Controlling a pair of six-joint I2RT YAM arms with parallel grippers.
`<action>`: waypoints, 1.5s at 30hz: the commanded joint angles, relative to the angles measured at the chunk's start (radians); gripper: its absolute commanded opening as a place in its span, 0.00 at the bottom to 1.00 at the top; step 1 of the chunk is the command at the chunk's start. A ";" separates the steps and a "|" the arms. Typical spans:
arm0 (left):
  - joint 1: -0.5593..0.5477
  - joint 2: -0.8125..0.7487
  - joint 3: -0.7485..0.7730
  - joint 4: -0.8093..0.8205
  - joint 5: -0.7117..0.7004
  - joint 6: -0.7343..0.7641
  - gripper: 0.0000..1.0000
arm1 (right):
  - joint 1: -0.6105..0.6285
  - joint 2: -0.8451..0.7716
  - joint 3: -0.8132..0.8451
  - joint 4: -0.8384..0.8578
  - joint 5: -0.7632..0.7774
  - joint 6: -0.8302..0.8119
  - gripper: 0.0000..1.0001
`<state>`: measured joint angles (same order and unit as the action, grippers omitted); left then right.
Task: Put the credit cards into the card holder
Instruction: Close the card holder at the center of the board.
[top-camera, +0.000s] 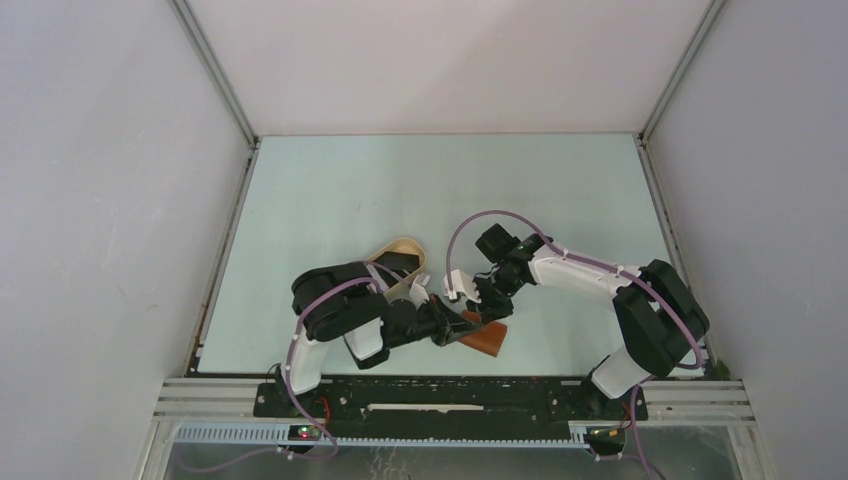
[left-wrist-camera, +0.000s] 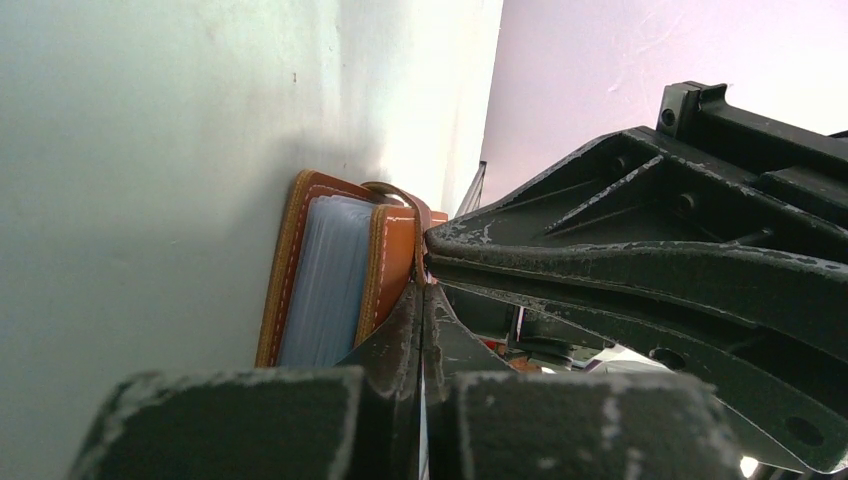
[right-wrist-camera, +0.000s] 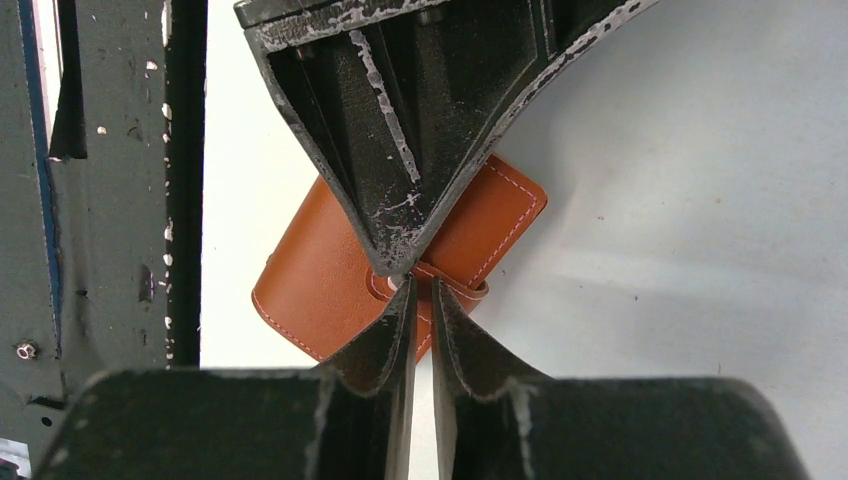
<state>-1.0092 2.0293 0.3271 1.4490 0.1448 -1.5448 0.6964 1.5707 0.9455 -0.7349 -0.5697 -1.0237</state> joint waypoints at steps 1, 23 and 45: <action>0.003 0.031 -0.033 -0.095 -0.003 -0.061 0.00 | 0.013 -0.001 0.012 -0.006 0.010 -0.007 0.17; 0.003 -0.002 -0.068 -0.072 -0.029 -0.048 0.11 | 0.081 0.047 -0.019 -0.006 0.054 0.007 0.14; 0.023 -0.083 -0.024 -0.176 -0.013 0.015 0.17 | 0.090 0.033 -0.022 0.005 0.047 0.019 0.14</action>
<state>-1.0046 1.9461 0.2783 1.3758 0.1421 -1.5421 0.7570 1.5749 0.9516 -0.7311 -0.5133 -1.0149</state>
